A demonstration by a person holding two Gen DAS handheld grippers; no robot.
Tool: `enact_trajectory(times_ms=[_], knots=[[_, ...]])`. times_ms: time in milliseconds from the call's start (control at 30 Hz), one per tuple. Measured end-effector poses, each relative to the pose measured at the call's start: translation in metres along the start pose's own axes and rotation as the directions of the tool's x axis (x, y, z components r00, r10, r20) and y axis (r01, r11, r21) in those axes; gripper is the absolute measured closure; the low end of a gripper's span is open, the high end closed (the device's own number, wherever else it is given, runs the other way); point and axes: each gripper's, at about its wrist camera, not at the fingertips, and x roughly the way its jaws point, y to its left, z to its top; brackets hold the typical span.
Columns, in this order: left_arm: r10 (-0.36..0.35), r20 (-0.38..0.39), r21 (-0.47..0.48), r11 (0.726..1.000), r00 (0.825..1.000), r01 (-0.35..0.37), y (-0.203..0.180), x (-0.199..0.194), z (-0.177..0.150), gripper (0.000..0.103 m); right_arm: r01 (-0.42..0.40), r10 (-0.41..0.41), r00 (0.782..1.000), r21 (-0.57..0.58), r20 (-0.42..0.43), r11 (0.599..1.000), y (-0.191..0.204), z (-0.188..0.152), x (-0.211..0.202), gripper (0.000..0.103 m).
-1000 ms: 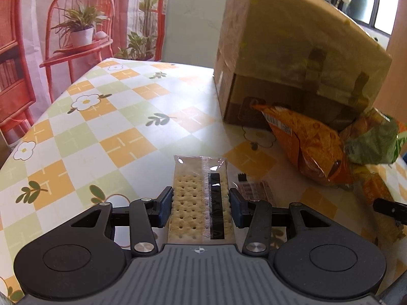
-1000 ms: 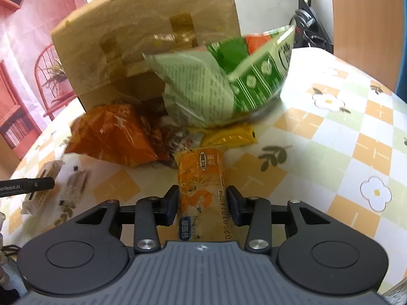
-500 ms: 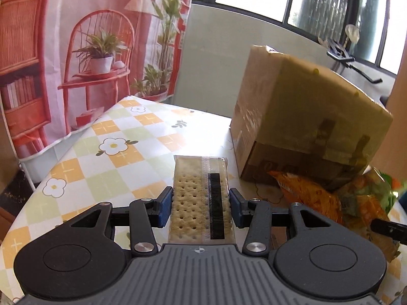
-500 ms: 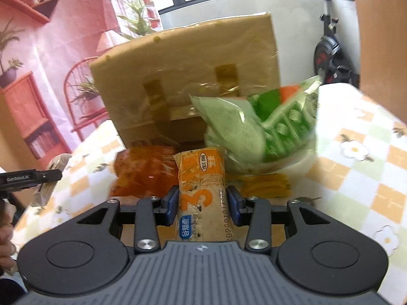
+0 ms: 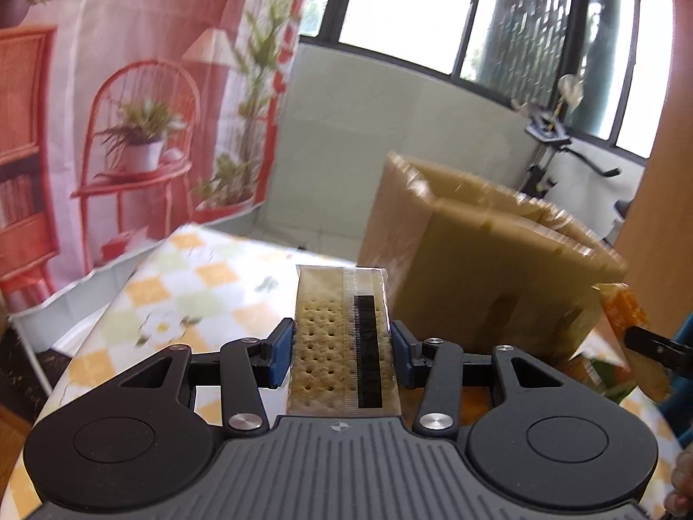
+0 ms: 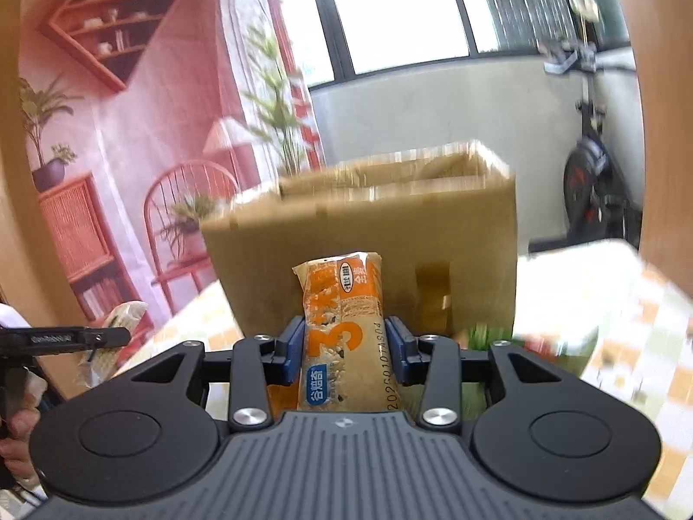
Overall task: Organize snacks
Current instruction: 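Lift both held snacks up over the open cardboard box, then open the left tool to drop the crackers while the right tool releases the stick snack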
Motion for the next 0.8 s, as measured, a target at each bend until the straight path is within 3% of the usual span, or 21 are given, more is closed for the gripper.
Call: enact_trajectory(times_ms=[267, 533, 800], knots=[[-0.1, 0.072, 0.064, 0.993, 0.992, 0.095, -0.046, 0.005, 0.036, 0.054, 0.033, -0.023, 0.994, -0.102, 0.104, 0.994, -0.009, 0.043, 0.002, 0.061], [-0.133, 0.1, 0.118, 0.986, 0.986, 0.121, -0.093, 0.038, 0.074, 0.054, 0.039, -0.02, 0.984, -0.105, 0.176, 0.994, -0.032, 0.088, 0.023, 0.061], [-0.153, 0.057, 0.105, 0.984, 0.987, 0.147, -0.109, 0.086, 0.092, 0.054, 0.013, -0.008, 0.989, -0.033, 0.148, 0.999, -0.053, 0.104, 0.068, 0.061]])
